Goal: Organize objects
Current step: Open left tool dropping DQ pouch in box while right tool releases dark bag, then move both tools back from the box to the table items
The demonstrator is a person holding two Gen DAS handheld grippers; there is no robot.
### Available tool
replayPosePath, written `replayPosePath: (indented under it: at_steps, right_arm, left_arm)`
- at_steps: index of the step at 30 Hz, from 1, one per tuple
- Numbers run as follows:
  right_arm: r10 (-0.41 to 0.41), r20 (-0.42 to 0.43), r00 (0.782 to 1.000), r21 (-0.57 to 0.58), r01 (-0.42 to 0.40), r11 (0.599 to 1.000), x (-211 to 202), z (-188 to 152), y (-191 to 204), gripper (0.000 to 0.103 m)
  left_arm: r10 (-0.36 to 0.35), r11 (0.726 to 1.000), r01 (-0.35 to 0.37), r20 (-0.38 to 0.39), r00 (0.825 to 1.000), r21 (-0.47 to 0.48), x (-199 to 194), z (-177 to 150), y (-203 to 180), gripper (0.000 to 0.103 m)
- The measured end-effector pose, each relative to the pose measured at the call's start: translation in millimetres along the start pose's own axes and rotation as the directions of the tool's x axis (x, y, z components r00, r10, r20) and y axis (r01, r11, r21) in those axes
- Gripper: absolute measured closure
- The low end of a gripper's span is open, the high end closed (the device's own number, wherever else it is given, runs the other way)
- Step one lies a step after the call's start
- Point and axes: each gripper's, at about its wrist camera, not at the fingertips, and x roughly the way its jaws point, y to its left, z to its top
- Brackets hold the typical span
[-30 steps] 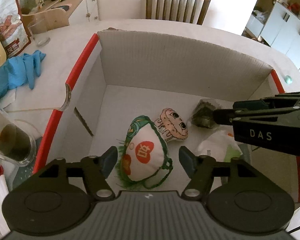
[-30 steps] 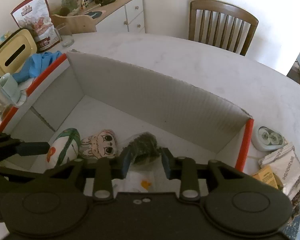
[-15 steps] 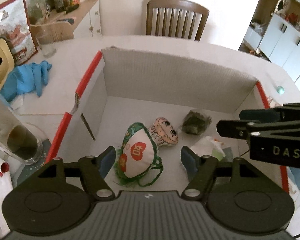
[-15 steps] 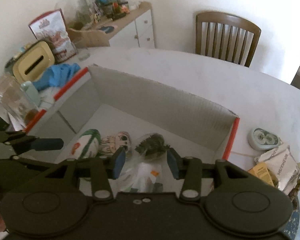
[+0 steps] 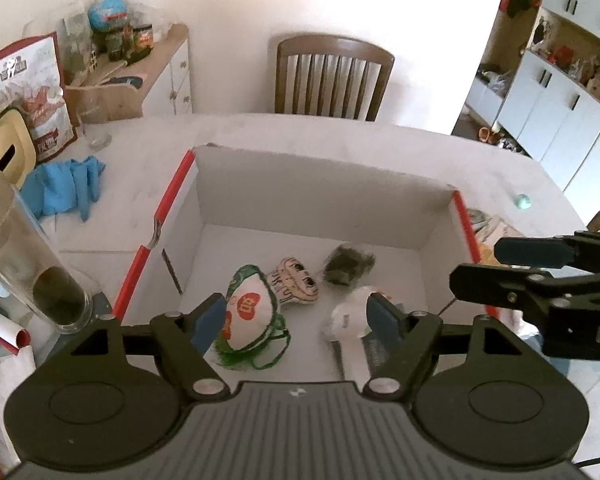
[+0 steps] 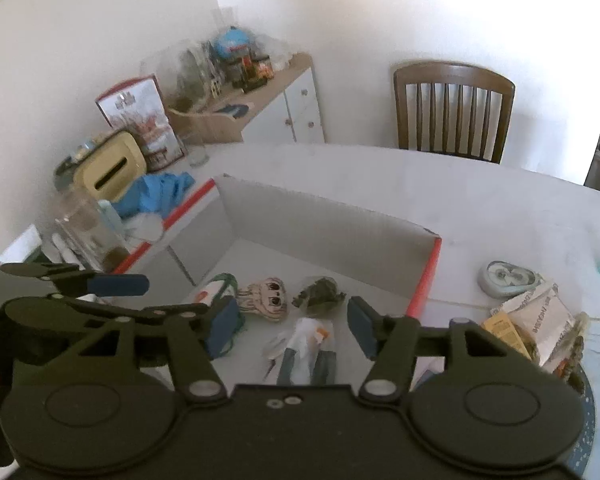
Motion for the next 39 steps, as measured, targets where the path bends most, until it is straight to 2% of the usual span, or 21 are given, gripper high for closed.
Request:
replayPosePath:
  at_steps: [3, 5, 7, 9, 11, 17, 23, 30, 39]
  right_arm:
    - [0.013, 0.031, 0.999, -0.001, -0.013, 1.0, -16.7, -2.8, -1.6, 0.038]
    - [0.019, 0.052, 0.998, 0.001, -0.019, 1.0, -27.4, -5.0, -3.0, 0.031]
    - [0.026, 0.074, 0.997, 0.007, -0.027, 1.0, -38.1, -7.4, -5.6, 0.028]
    - [0.034, 0.089, 0.995, 0.014, -0.036, 0.999, -47.9, -9.4, -9.4, 0.027]
    - [0.034, 0.104, 0.994, 0.02, -0.036, 0.999, -56.4, -12.2, -13.4, 0.021]
    - [0.04, 0.155, 0.987, 0.009, -0.042, 0.999, -80.8, -28.8, -26.0, 0.012]
    - [0.041, 0.205, 0.978, 0.046, -0.052, 0.998, -109.8, -45.8, -48.8, 0.002]
    - [0.006, 0.229, 0.973, 0.101, -0.03, 0.994, -134.7, -62.0, -79.7, 0.001]
    - [-0.067, 0.204, 0.977, 0.13, 0.041, 0.991, -153.3, -86.0, -119.5, 0.001]
  left_arm:
    - [-0.009, 1.0, 0.009, 0.017, 1.0, 0.002, -10.3, 0.3, -5.0, 0.026]
    - [-0.011, 1.0, 0.011, 0.031, 0.999, 0.009, -16.1, 0.6, -9.0, 0.024]
    - [-0.005, 1.0, 0.004, 0.052, 0.999, 0.011, -22.9, 0.7, -13.5, 0.021]
    - [-0.006, 1.0, 0.005, 0.067, 0.998, 0.016, -29.1, 0.4, -18.7, 0.021]
    - [-0.008, 1.0, 0.006, 0.078, 0.997, 0.02, -34.5, 0.4, -24.2, 0.021]
    - [-0.02, 1.0, 0.017, 0.1, 0.995, 0.025, -47.3, -2.9, -41.9, 0.02]
    - [-0.033, 0.999, 0.029, 0.125, 0.992, 0.033, -57.3, -6.1, -63.7, 0.02]
    - [-0.054, 0.998, 0.05, 0.138, 0.989, 0.034, -61.1, -11.7, -90.5, 0.02]
    - [-0.087, 0.995, 0.08, 0.141, 0.986, 0.052, -53.5, -18.7, -130.3, 0.02]
